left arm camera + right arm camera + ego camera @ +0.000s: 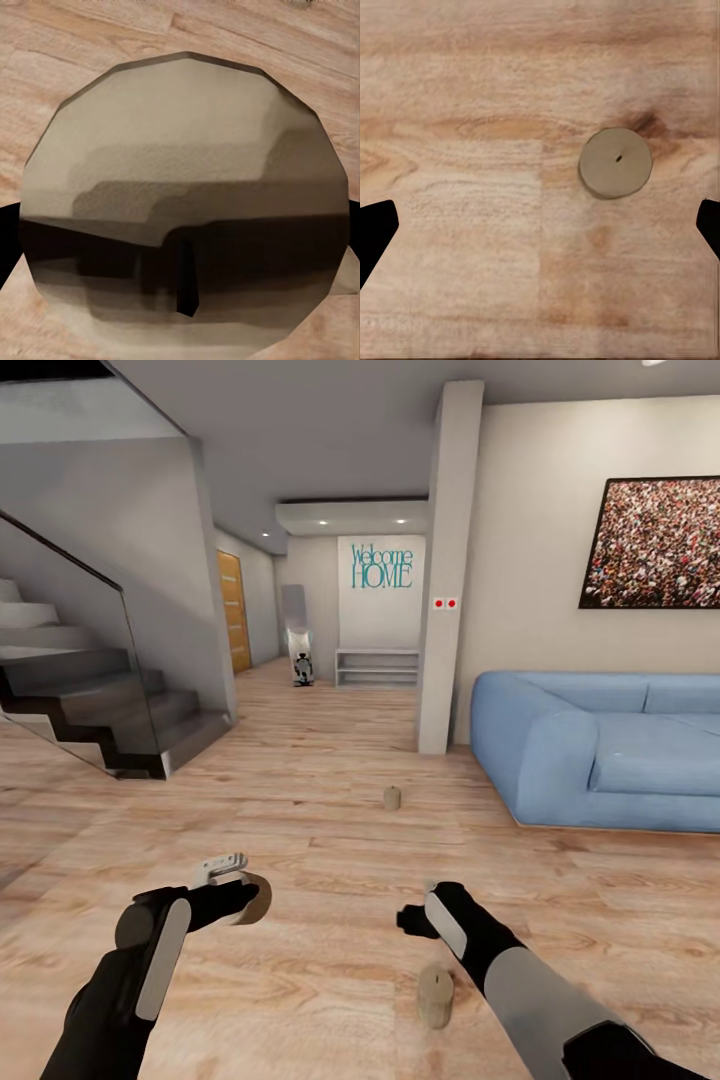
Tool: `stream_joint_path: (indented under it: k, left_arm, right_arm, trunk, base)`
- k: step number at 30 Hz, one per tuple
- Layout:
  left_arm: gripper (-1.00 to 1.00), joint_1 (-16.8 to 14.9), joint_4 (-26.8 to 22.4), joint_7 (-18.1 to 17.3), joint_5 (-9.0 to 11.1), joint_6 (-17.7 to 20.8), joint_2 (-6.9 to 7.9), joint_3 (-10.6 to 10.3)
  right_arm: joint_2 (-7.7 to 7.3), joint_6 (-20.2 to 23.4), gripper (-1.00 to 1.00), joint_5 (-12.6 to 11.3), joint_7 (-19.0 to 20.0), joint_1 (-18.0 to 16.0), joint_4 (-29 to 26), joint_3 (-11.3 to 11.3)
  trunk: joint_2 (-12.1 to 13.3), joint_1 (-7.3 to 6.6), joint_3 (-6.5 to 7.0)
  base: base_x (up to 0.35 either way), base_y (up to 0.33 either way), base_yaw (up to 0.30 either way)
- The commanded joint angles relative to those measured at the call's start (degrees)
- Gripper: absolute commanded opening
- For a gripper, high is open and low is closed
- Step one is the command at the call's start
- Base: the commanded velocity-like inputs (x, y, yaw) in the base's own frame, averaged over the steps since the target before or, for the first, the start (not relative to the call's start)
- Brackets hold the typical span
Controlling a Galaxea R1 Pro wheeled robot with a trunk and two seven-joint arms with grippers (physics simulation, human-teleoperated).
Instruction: Place each of the two pumpkins and all three candles from the living room inside a cabinet in the living room (use any cabinet), then make sure every cabinet is closed, and position the cauldron so it is next to a table in the living room.
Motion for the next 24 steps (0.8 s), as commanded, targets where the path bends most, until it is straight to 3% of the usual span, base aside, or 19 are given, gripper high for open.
stream_joint_path:
  k: [1, 11, 24]
  left_arm:
    - [-1.0, -0.04, -0.05, 0.51, 0.56, 0.24, -0.09, 0.08]
    - [-1.0, -0.04, -0.13, 0.47, 0.51, 0.24, -0.18, -0.25]
    - [-1.0, -0.05, 0.02, 0.46, 0.8, 0.24, -0.19, -0.71]
  right_arm:
    - [-0.05, 0.18, 1.0, -0.62, -0.52, -0.39, 0.81, 0.42]
    - [-0.19, 0.28, 1.0, -0.5, -0.46, -1.38, 3.78, 0.43]
    - [-0.35, 0.21, 1.0, -0.49, 0.98, -1.43, 3.01, 0.43]
  trunk:
    - [-0.03, -0.01, -0.07]
    - [-0.03, -0.01, -0.07]
    - [-0.2, 0.33, -2.95]
  base:
    - [0.036, 0.0, 0.0]
    - [0.006, 0.0, 0.0]
    - [0.0, 0.0, 0.0]
